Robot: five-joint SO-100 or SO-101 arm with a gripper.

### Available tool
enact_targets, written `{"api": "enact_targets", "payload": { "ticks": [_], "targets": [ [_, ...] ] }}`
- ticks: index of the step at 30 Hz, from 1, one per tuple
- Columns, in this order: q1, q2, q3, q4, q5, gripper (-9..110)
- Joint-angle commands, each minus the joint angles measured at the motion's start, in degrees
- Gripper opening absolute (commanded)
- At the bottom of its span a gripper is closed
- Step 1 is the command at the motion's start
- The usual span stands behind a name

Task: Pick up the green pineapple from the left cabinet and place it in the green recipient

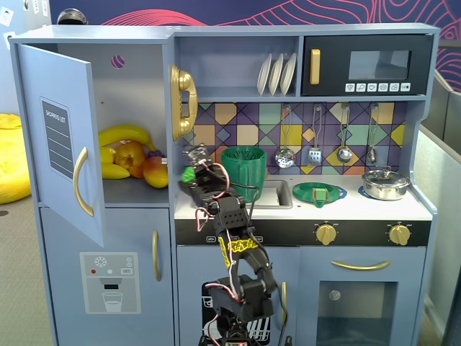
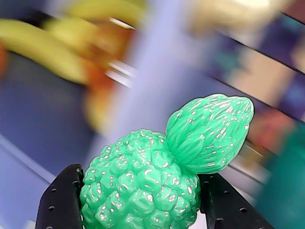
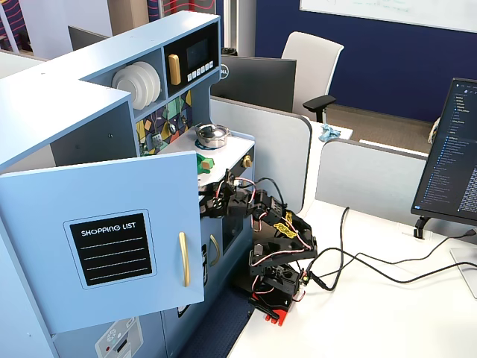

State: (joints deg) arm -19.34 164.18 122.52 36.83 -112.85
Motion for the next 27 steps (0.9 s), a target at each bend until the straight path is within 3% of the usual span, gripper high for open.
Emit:
{"api": "enact_targets", "payload": {
  "ticks": [1,8,27],
  "targets": [
    [10.6,-0.1,-5.0,3.2,2.1,0],
    [21.9,-10.2,-12.1,0.5,10.9,0],
    [25.9,-50.4,-44.9,-15.0,15.1,0]
  ]
}}
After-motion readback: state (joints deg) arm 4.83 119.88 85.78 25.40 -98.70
